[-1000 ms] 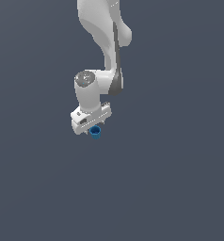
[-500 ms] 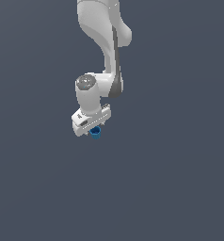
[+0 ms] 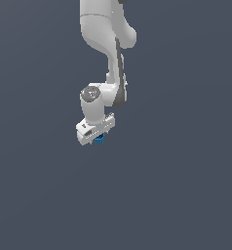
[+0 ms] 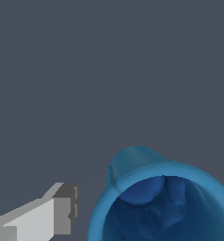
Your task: Pick up the object and move it to a goal position.
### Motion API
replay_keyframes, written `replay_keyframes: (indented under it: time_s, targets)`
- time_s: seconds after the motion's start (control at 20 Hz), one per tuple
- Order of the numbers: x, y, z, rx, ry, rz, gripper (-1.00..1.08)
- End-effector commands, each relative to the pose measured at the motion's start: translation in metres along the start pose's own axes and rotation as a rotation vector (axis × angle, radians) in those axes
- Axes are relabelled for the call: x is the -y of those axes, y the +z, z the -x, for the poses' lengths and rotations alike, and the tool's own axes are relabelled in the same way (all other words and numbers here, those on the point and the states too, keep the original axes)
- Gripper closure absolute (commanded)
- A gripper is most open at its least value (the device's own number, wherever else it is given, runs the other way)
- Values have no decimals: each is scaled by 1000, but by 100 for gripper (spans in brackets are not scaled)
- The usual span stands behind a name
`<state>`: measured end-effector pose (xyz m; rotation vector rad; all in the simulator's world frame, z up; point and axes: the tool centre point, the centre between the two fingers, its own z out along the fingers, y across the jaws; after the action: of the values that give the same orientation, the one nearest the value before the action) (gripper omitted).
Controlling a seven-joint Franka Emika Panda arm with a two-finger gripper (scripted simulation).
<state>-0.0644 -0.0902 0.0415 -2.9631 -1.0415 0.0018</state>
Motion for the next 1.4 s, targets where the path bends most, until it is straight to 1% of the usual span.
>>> replay_keyframes:
  time_s: [0.0, 0.55, 0.8, 1.1, 1.35]
  targets:
    - [-1, 1, 0, -1, 0, 1, 108]
    - [-1, 0, 0, -1, 1, 2, 108]
    - [0, -8, 1, -1, 1, 2, 108]
    - [4, -35, 4, -1, 1, 2, 108]
    - [9, -71, 8, -1, 0, 2, 108]
